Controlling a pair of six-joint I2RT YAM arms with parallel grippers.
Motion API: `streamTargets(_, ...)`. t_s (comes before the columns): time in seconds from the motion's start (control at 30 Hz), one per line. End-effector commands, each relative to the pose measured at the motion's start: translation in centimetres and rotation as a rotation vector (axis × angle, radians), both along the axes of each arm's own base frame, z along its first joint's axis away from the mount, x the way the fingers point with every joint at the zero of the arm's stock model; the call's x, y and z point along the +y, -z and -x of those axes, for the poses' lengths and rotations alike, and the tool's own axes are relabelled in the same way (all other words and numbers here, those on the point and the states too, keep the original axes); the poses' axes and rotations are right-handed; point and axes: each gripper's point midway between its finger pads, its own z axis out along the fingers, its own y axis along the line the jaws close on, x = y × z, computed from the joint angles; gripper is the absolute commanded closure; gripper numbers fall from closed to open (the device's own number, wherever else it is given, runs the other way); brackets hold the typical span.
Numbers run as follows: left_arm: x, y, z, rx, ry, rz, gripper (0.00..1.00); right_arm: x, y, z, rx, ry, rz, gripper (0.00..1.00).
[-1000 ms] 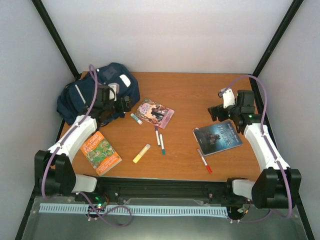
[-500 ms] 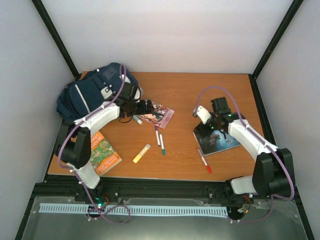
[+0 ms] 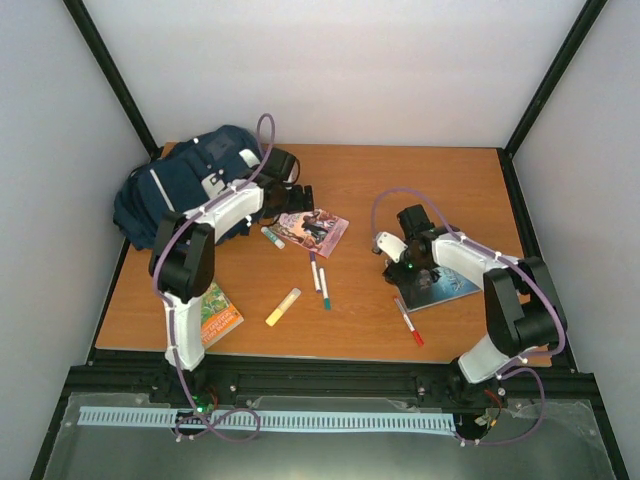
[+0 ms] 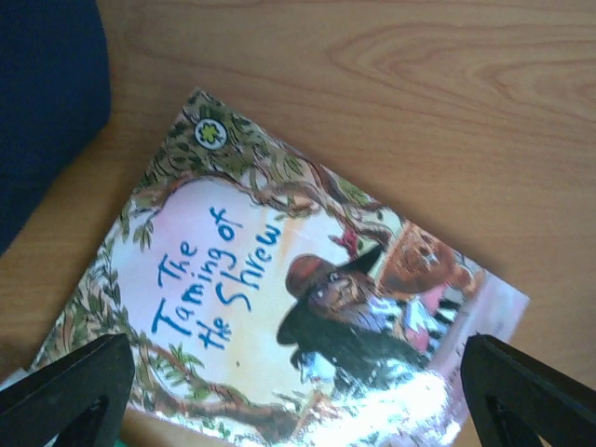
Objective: Pack the student bag
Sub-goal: Move the book to the center of the board.
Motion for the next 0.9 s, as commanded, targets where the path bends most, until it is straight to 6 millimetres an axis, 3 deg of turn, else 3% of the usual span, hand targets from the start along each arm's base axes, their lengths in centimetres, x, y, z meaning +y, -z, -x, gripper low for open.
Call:
streamTargets(0.0, 0.7, 0.9, -0.8, 0.027, -0.029, -0.085, 0.01, 0.9, -0.4, -1.6, -0.023, -0.013, -0.008, 0.29)
streamTargets(0.3, 1.7, 2.2, -1.4, 0.043, -0.084, -0.139, 0.00, 0.9, -0.6, -2.5, -0.054, 0.002, -0.004, 0.33)
streamTargets(0.43, 2.3, 3.4, -1.7, 0.068, -0.129, -0.153, 0.00, 0.4, 0.6, -2.4, -0.033, 0.007, 0.030, 0.33)
streamTargets(0.67, 3.0, 4.8, -1.8, 0.131, -0.208, -0.125, 0.00, -1.3, 2.2, -0.6, 0.020, 0.007, 0.081, 0.35)
streamTargets(0.87, 3.8, 5.2, -0.9, 0.160, -0.248, -0.123, 0.00, -3.4, 2.2, 1.5, 0.051, 0.027, 0.087, 0.37)
